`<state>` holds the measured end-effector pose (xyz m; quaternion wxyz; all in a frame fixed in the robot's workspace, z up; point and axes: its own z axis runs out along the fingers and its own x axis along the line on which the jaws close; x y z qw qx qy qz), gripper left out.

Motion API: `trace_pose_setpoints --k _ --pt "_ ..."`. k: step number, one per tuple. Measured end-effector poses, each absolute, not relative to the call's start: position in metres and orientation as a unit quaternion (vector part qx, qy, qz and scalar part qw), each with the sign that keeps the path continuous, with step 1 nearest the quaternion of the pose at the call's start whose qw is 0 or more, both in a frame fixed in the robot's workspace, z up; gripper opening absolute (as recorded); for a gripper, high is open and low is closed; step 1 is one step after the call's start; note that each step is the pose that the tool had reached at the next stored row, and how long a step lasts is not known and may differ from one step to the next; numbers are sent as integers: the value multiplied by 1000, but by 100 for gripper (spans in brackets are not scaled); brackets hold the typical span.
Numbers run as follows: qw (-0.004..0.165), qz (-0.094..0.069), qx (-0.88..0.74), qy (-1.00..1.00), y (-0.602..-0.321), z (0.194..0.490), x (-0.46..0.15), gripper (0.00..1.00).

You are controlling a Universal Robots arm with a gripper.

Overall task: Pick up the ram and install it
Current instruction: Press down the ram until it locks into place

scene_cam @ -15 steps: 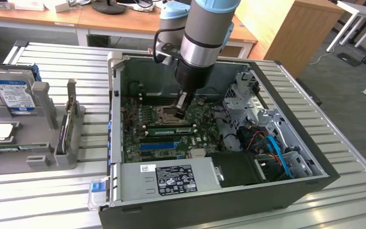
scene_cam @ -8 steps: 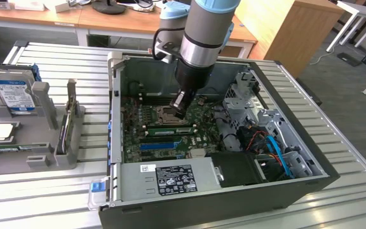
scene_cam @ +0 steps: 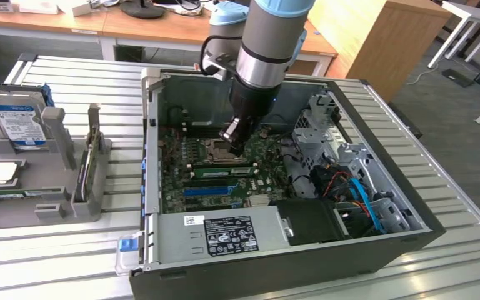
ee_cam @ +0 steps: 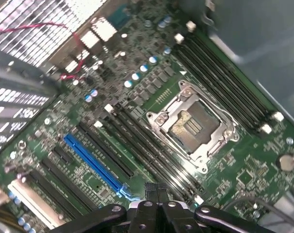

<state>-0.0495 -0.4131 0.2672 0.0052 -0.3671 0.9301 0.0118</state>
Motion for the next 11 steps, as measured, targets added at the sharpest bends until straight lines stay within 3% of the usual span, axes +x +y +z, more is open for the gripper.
trace_pose_setpoints --k 11 --pt "6 11 -276 961 -413 267 -49 11"
